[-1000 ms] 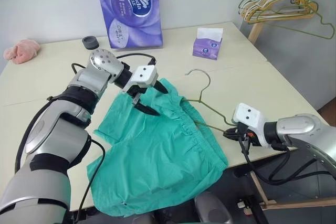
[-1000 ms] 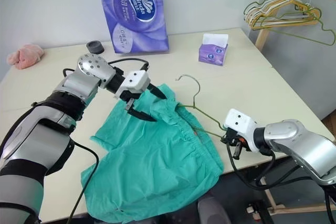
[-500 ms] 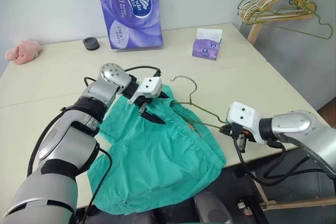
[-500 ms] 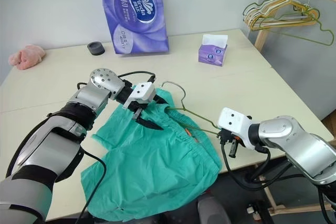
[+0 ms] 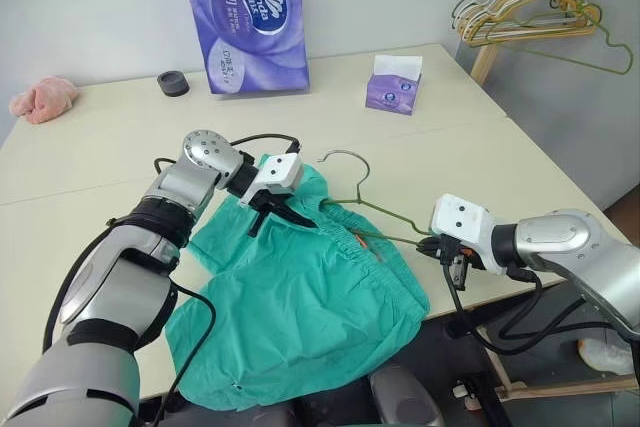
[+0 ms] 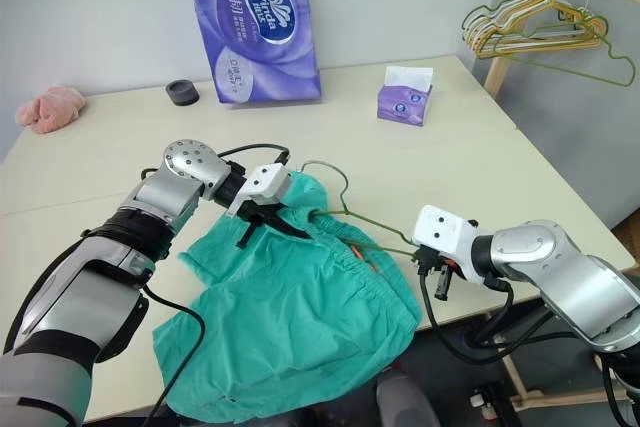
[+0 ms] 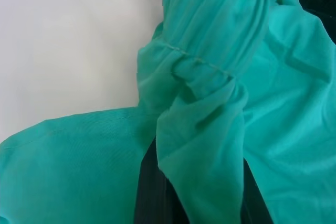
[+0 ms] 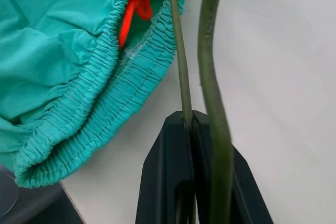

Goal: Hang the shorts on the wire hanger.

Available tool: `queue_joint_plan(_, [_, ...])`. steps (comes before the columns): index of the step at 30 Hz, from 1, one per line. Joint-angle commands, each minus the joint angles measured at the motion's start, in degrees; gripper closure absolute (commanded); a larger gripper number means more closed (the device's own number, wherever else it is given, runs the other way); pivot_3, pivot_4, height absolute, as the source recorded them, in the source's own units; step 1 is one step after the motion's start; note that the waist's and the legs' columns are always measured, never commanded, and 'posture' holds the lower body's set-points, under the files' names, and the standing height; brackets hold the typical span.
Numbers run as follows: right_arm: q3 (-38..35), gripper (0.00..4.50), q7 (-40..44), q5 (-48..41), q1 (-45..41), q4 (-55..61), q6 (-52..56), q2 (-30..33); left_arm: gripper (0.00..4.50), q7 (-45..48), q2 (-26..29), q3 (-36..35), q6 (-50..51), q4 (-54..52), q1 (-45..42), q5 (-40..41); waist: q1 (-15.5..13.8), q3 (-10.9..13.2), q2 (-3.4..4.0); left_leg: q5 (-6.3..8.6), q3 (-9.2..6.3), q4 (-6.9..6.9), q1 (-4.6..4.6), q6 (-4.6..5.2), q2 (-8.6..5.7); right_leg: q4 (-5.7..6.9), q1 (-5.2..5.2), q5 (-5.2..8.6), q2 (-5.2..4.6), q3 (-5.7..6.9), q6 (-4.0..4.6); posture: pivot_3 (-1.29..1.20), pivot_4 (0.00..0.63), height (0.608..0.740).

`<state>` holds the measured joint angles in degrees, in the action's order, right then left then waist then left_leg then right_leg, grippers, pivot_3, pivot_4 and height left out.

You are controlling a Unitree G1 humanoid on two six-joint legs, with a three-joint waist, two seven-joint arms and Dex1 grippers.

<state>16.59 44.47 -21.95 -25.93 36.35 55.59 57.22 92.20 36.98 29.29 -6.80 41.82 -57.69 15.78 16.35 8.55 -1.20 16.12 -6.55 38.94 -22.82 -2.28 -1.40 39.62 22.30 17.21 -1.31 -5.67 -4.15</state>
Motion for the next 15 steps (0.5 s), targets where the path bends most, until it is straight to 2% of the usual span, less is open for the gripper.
queue_joint_plan(1, [-2.56, 4.5, -0.76, 0.64, -0.82, 2.28, -1.18, -1.09, 4.48, 0.3, -0.84, -3.98, 2.3, -3.17, 0.61, 0.17, 0.1, 0.0, 0.0, 0.0, 0.0, 0.0, 0.0, 0.0, 0.0, 0.0, 0.0, 0.0, 0.0, 0.0, 0.0, -0.34, 0.094, 0.74])
queue_joint_plan(8, [-3.91, 4.5, 0.29, 1.87, -0.95, 1.32, -3.56, -1.71, 4.48, 0.3, -0.09, -6.02, 3.58, -5.2, 2.62, -2.12, 0.43, -0.01, 0.01, 0.0, -0.01, 0.01, 0.0, 0.0, 0.0, 0.04, 0.0, 0.0, 0.0, 0.01, 0.0, -0.34, 0.094, 0.74])
queue_joint_plan(11, [-6.28, 3.83, 0.17, 2.18, 0.27, 1.3, -4.51, -1.4, 4.5, 0.3, 0.52, -6.39, 3.08, -5.2, 3.05, -3.2, 0.5, -0.02, 0.03, 0.0, -0.01, 0.01, 0.0, 0.0, 0.0, 0.05, 0.0, 0.0, -0.01, 0.01, 0.0, -0.33, 0.095, 0.74])
queue_joint_plan(15, [-11.1, 2.49, 1.34, 1.38, 4.12, 2.48, -3.96, 0.96, 4.5, 0.3, 0.82, -7.38, 1.81, -4.26, 3.19, -5.01, 0.51, -0.02, 0.02, 0.0, -0.03, 0.0, 0.0, 0.0, -0.01, 0.05, 0.0, 0.0, -0.01, 0.04, 0.0, -0.32, 0.096, 0.74])
